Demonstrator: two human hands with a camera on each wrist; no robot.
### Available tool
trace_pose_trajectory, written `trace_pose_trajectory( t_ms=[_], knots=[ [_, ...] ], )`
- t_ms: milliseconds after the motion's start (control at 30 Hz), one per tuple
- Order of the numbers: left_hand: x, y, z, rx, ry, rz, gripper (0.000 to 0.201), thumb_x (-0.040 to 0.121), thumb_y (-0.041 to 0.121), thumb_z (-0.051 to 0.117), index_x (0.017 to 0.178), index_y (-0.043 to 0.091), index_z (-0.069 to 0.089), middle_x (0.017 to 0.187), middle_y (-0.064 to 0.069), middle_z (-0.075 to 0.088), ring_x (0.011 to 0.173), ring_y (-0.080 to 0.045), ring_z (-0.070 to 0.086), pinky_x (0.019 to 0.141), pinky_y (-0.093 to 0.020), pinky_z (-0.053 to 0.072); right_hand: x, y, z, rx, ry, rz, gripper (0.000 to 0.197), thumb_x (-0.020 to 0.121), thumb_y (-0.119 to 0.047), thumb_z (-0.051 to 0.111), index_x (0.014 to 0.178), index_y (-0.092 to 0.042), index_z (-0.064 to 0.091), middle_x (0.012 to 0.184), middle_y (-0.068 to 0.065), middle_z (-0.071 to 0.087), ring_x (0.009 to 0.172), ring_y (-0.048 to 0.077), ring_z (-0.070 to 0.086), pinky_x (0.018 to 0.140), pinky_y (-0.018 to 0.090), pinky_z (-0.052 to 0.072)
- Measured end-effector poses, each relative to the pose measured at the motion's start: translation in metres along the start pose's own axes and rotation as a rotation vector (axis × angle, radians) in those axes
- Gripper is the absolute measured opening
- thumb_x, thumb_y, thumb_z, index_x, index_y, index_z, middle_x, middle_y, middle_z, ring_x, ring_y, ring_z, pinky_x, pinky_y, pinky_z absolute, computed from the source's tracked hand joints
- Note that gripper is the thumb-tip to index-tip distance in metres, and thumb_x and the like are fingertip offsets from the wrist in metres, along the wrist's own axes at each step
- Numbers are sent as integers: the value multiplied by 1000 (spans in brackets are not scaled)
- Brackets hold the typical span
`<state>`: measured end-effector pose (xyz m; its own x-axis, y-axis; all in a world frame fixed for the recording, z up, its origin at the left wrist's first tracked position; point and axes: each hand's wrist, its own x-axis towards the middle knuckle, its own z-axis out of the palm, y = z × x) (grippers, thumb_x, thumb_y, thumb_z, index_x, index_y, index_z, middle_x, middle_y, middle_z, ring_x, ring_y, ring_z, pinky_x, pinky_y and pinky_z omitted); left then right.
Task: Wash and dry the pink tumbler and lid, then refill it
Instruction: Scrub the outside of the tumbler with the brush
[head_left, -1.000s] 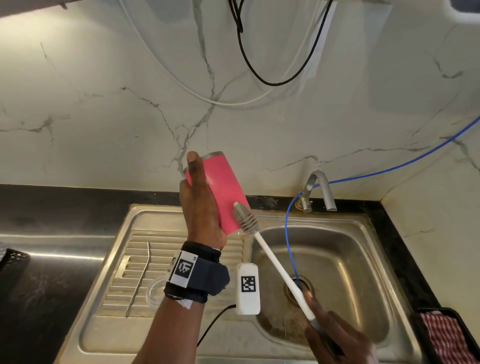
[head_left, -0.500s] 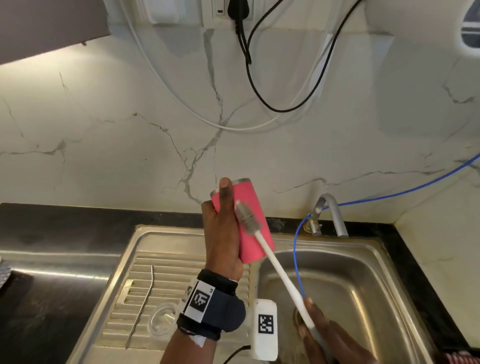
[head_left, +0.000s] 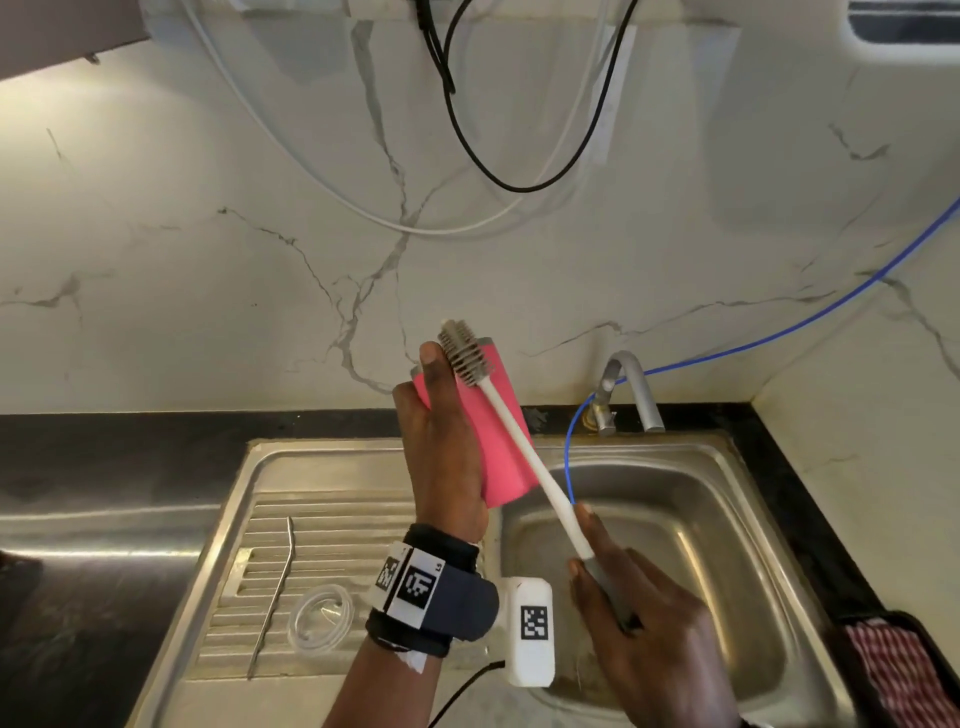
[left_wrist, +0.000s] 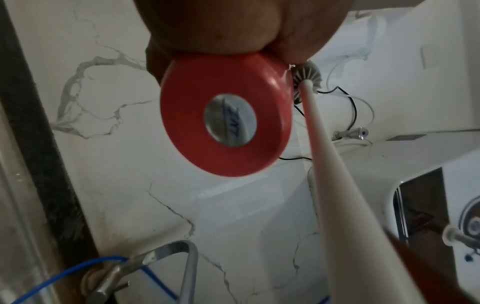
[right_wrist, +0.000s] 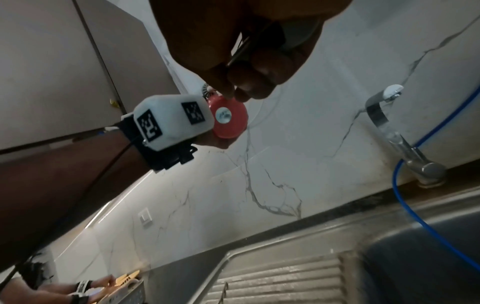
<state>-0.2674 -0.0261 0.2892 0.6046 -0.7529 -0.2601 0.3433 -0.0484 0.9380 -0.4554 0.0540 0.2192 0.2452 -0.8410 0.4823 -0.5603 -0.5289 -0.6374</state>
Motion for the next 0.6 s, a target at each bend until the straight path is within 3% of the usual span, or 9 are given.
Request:
trace_pose_trajectory(
  t_ms=[133, 233, 400, 600],
  knots=[
    [7, 5, -4, -16, 14, 39, 50, 89, 86, 42, 108, 39, 48, 109, -3, 65, 98, -25, 71, 92, -57, 61, -18, 6, -3, 16, -13, -13, 64, 86, -25, 77, 145, -41, 57, 77, -11, 61, 52, 5, 48, 56, 10, 42],
    [9, 7, -7, -34, 13, 55, 56, 87, 83, 42, 112, 33, 48, 98, -4, 62, 85, -21, 70, 85, -51, 63, -28, 7, -10, 44, -41, 33, 61, 87, -30, 75, 143, -47, 57, 83, -17, 64, 51, 4, 51, 58, 7, 43],
    [-1, 0, 4, 16, -19, 1, 50, 90, 86, 44, 109, 41, 49, 114, -1, 67, 104, -27, 71, 94, -58, 60, -6, 5, -2, 82, 26, 44, 68, 84, -21, 77, 146, -37, 55, 77, -17, 59, 57, -1, 50, 60, 7, 42],
    [9, 5, -4, -29, 15, 10, 54, 99, 77, 41, 124, 29, 49, 108, -6, 67, 91, -24, 74, 81, -46, 64, -32, 11, -9, 137, -16, 66, 65, 82, -20, 79, 141, -42, 62, 87, -16, 69, 57, 1, 56, 62, 8, 45]
  ],
)
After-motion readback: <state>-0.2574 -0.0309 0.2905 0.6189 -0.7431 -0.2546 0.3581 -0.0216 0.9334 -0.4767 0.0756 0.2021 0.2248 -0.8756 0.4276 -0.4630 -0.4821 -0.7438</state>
